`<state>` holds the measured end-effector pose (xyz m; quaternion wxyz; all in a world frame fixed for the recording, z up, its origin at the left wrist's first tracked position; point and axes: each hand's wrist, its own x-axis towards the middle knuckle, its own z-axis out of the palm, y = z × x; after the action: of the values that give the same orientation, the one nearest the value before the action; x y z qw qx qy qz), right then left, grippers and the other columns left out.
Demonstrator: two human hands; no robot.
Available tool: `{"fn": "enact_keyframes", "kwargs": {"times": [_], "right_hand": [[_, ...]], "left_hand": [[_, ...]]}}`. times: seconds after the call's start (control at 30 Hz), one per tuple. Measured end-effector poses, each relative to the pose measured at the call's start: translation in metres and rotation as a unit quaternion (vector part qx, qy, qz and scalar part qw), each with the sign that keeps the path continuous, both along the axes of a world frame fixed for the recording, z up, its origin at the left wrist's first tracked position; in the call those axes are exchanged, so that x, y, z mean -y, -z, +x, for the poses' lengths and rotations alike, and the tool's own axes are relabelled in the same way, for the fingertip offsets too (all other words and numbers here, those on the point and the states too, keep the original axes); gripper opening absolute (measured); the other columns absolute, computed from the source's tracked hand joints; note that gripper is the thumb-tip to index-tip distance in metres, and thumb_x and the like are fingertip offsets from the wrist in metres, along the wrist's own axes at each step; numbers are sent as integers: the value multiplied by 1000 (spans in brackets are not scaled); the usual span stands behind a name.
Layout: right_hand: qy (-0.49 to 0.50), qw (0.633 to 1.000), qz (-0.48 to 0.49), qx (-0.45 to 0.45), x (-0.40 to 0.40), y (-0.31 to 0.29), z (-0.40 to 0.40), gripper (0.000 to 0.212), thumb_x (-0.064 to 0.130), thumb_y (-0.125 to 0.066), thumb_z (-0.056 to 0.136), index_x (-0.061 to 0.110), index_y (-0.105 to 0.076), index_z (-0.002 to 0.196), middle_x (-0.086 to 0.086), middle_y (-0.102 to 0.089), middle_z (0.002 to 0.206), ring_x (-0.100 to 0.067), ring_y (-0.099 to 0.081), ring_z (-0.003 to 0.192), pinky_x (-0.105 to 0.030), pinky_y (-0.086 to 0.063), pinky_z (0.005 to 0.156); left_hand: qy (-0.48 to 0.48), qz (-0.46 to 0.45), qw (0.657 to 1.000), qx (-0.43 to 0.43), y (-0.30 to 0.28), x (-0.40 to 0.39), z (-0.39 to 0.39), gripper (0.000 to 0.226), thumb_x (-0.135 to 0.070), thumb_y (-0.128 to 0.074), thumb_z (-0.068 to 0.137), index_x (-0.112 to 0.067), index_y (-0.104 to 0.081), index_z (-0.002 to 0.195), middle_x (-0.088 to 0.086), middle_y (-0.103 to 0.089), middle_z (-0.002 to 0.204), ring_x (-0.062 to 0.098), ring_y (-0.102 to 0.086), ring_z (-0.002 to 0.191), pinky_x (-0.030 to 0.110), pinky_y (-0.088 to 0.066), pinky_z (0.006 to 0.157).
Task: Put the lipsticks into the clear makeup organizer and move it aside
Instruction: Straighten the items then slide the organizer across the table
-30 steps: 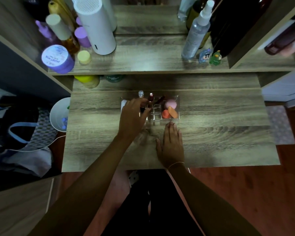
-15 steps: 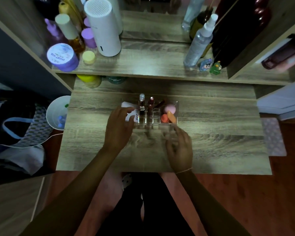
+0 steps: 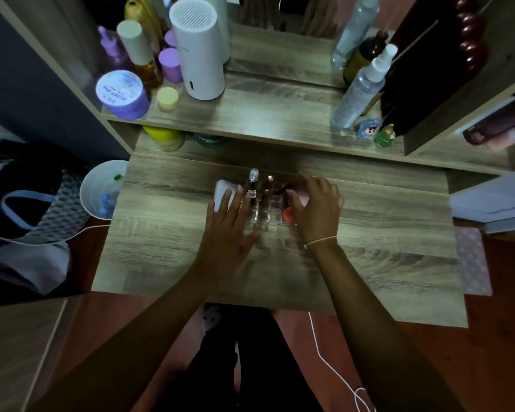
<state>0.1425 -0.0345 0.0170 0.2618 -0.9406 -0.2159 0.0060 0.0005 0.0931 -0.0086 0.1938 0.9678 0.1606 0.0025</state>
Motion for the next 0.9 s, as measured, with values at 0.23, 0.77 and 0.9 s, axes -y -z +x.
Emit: {"fn": "enact_keyframes", "kwargs": {"times": [0.23,0.77,0.9], "right_hand": [[-8,999,8,-30,-11,4,13,21,32,-63,85,23,-67,105,0,-68,108,-25,-54,106,-31,-24,82],[-69,997,-23,-25,-24,2,20,20,33,-63,84,27,-66,103,2,-70,106,-25,-53,106,-32,-23,83],[-74,996,-28,-29,-23,1,19,22,31,-64,84,25,-66,104,1,-69,107,-26,-52,107,-37,-30,89]], "left_hand": [[-10,-7,1000,4,3,-4,-11,72,-51,-33,92,-10,-20,149,15,-10,159,27,1,146,52,-4,117],[-23,-10,1000,4,16,-16,-16,72,-50,-31,92,-12,-14,150,18,-6,159,29,0,146,54,-8,116],[-23,-7,1000,12,18,-17,-16,71,-50,-33,92,-13,-14,149,18,-6,159,30,-2,147,52,-8,116]]}}
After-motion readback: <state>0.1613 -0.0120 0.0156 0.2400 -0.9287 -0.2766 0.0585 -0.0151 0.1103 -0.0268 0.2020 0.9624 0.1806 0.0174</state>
